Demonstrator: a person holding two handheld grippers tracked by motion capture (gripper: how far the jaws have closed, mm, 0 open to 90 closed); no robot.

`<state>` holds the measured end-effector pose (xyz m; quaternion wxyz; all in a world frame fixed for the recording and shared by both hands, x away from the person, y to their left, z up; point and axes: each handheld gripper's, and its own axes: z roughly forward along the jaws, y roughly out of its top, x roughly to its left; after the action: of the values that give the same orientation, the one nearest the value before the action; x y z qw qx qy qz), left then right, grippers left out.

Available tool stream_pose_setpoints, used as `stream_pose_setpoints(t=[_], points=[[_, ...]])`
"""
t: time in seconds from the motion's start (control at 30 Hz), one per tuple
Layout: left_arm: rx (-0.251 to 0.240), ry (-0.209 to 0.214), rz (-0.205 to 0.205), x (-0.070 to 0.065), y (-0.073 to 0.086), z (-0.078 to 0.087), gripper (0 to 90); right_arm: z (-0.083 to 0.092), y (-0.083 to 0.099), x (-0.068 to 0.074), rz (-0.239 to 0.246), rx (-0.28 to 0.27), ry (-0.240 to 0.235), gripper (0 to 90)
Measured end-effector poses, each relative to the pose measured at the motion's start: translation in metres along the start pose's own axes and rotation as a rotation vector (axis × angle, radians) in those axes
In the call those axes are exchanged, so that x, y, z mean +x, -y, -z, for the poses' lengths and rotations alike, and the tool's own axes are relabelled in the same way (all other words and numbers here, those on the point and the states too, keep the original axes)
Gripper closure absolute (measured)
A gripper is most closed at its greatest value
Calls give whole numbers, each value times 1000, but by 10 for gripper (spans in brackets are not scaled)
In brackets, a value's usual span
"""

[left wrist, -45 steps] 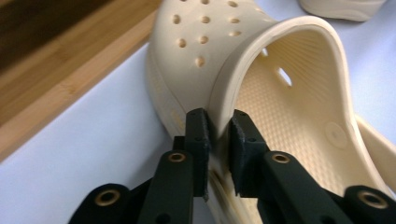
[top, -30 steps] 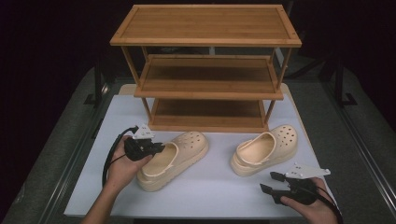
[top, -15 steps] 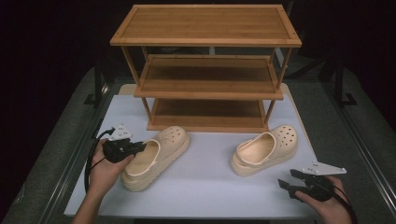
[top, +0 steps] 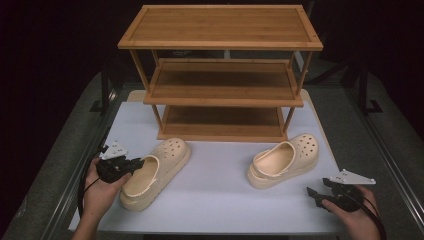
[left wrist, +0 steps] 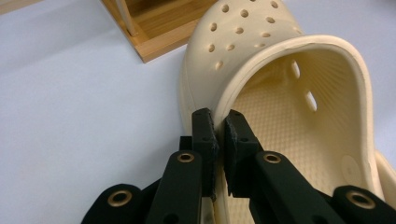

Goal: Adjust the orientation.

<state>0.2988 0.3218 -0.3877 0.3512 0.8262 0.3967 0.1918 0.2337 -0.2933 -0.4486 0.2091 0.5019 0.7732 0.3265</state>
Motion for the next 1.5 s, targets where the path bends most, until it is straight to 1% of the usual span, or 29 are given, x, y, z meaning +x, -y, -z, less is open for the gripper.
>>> stream_pose_setpoints(t=[0.1,0.17,0.23,0.37,0.4,0.43,0.47,0.6,0.63,0.67,0.7,0.73,0.8,0.83,0.87,0.9,0.93,1.0,1.07,1.1,1.17,1.23,1.27,1.33,1.4,1.47,1.5], points=[[2,2,-6,-3,0,0,833,-2,2,0,8,7,4,313],[1,5,-4,-3,0,0,824,-2,2,-1,4,6,2,312],[4,17,11,-3,0,0,817,-2,3,-1,-1,1,-3,310],[7,40,14,-1,0,2,780,-3,5,-2,-3,-13,-7,306],[-3,53,30,0,0,3,769,-3,6,-2,-3,-14,-8,306],[-12,67,42,2,-1,6,726,-3,6,-2,-3,-14,-8,306],[-19,73,49,3,-2,9,726,-3,6,-3,-4,-15,-9,306],[-45,58,62,11,-4,23,622,-3,6,-2,-1,-14,-8,305],[-50,48,64,14,-4,26,560,-3,6,-2,-1,-13,-6,304],[-54,38,65,18,-3,29,560,-3,6,-2,-1,-13,-6,304],[-58,21,68,21,-2,31,491,-3,6,-2,-1,-12,-5,304],[-58,7,74,25,0,33,491,-3,6,-2,-1,-12,-5,304],[-64,-15,87,33,4,35,452,-3,6,-2,-1,-13,-7,304],[-56,-51,108,42,9,34,414,-3,6,-2,-1,-14,-7,303],[-50,-68,119,47,13,33,389,-3,6,-2,-2,-14,-7,303],[-50,-68,119,47,13,33,372,-3,6,-2,-2,-14,-7,303],[-47,-79,131,51,16,30,372,-3,6,-2,-5,-13,-7,303],[-35,-93,158,59,23,24,332,-3,6,-2,-5,-14,-6,302],[-31,-106,165,65,30,15,297,-3,6,-2,-5,-14,-6,302],[-24,-106,177,66,32,11,287,-3,6,-2,-5,-13,-6,302],[-12,-116,181,70,37,2,268,-3,6,-2,-6,-13,-6,302],[29,-156,177,71,42,-7,262,-3,6,-2,-7,-14,-6,302],[39,-165,172,71,44,-10,262,-3,6,-2,-7,-14,-6,302],[56,-166,168,71,47,-16,253,-3,6,-2,-2,-16,-6,302],[60,-175,166,71,50,-22,248,-3,6,-2,-3,-16,-6,303],[57,-171,168,72,53,-27,236,-3,7,-2,-1,-18,-7,303],[48,-166,167,71,55,-29,223,-3,7,-2,-1,-19,-7,303]])
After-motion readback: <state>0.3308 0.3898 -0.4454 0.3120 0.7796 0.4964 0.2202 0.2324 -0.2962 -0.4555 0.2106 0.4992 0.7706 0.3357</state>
